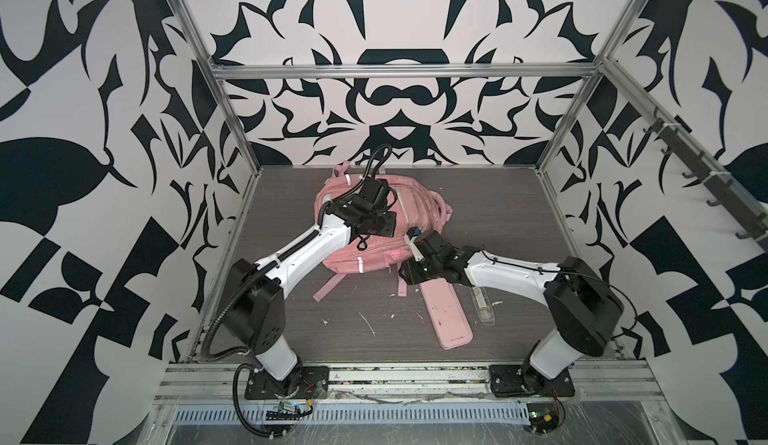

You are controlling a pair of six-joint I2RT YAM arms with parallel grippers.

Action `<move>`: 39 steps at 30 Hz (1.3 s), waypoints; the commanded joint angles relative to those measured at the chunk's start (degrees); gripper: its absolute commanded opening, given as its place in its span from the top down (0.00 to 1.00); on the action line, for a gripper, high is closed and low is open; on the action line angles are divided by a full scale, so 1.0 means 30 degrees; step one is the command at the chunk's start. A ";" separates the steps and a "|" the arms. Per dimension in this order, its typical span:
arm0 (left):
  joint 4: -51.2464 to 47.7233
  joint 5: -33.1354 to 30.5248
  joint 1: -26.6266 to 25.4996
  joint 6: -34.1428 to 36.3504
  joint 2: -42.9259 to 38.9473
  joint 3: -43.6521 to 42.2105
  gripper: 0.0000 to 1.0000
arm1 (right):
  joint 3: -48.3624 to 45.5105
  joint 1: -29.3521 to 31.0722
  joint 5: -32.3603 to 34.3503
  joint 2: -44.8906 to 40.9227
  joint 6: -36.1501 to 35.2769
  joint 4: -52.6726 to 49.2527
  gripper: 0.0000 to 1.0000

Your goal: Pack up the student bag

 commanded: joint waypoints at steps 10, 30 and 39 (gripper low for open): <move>0.0536 -0.1075 0.0050 -0.0086 -0.3529 -0.6337 0.40 | 0.0467 0.2020 0.3391 0.2074 -0.0792 0.3898 0.45; 0.1206 -0.1554 0.0074 -0.0564 -0.3964 -0.8489 0.40 | -0.0203 0.2078 0.4541 0.4874 -0.0561 0.7914 0.74; 0.1251 -0.1754 0.0066 -0.0558 -0.3775 -0.8635 0.40 | -0.1255 0.2137 0.4131 0.3424 -0.0667 0.7402 1.00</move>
